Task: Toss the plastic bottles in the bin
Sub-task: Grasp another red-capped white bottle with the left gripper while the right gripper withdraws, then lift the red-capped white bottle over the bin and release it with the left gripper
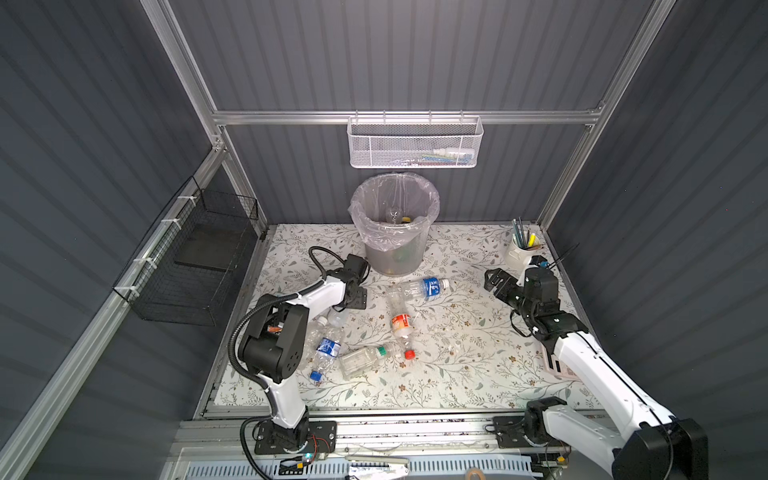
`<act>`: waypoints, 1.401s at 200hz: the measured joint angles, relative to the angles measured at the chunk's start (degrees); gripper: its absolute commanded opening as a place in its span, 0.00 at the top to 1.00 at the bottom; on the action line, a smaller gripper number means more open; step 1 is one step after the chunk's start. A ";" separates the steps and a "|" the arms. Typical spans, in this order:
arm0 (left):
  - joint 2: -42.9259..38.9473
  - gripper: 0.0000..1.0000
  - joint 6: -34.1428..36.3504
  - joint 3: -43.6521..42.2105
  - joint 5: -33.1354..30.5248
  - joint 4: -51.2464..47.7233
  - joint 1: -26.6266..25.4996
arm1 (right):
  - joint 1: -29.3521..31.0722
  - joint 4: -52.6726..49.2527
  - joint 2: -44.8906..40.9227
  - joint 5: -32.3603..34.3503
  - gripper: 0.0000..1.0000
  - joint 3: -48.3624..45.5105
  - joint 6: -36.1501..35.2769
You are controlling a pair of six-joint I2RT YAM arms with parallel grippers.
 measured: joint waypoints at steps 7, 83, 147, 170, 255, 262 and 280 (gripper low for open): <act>0.44 0.23 0.26 0.22 0.22 0.04 0.04 | -0.04 0.00 0.00 -0.02 0.01 0.00 0.02; 0.00 0.57 0.74 -0.13 1.38 2.10 0.31 | -0.59 0.04 0.00 -0.13 0.01 -0.02 0.63; -15.87 0.59 -1.84 -5.09 0.79 5.57 0.31 | -0.92 0.09 0.00 -0.48 0.01 -0.11 0.90; -22.88 0.59 -2.56 -6.38 0.11 7.56 0.31 | -1.03 0.17 0.00 -0.50 0.01 -0.24 1.01; -38.45 0.56 2.14 -5.18 -1.51 19.28 0.31 | -1.33 1.31 -0.15 -1.36 0.01 -0.68 1.51; -38.71 0.56 3.30 -4.52 -1.29 21.51 0.31 | -1.42 1.38 -0.37 -1.38 0.01 -0.79 1.53; -38.34 0.57 6.34 -2.29 0.09 28.35 0.31 | -1.60 1.38 -1.03 -1.36 0.01 -1.09 1.70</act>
